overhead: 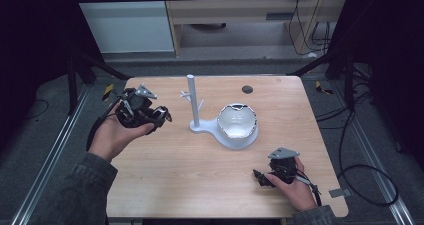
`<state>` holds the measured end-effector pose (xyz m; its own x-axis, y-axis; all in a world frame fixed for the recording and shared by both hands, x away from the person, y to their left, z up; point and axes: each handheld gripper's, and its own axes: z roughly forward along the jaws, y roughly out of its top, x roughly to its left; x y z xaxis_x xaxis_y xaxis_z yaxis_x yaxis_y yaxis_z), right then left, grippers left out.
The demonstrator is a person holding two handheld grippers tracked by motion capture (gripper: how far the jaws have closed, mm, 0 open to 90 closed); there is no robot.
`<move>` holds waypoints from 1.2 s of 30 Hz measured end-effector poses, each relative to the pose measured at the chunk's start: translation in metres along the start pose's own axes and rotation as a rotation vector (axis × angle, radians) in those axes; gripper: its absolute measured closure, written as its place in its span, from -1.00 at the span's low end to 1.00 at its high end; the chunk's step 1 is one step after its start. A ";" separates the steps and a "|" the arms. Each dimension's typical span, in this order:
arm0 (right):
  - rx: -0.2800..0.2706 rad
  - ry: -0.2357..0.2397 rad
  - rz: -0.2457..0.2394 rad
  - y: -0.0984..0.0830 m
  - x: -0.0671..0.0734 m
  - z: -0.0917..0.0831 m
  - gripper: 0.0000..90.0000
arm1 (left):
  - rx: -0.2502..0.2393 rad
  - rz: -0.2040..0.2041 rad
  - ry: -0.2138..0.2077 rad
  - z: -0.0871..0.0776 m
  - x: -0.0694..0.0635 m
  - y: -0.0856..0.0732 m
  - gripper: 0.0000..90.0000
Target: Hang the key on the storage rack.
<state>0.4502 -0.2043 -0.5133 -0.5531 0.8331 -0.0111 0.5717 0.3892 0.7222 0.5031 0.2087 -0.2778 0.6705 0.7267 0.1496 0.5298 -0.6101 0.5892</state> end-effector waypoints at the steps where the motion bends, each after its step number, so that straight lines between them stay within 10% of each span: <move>1: 0.000 0.000 0.000 0.000 0.000 0.000 -0.99 | -0.003 0.001 0.001 -0.001 0.000 0.002 0.08; 36: 0.002 0.000 0.004 0.000 0.000 0.000 -0.99 | -0.042 0.015 0.024 0.009 0.008 0.058 0.08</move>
<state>0.4499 -0.2041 -0.5134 -0.5508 0.8346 -0.0077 0.5751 0.3862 0.7212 0.5436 0.1763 -0.2497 0.6653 0.7253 0.1771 0.4971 -0.6073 0.6198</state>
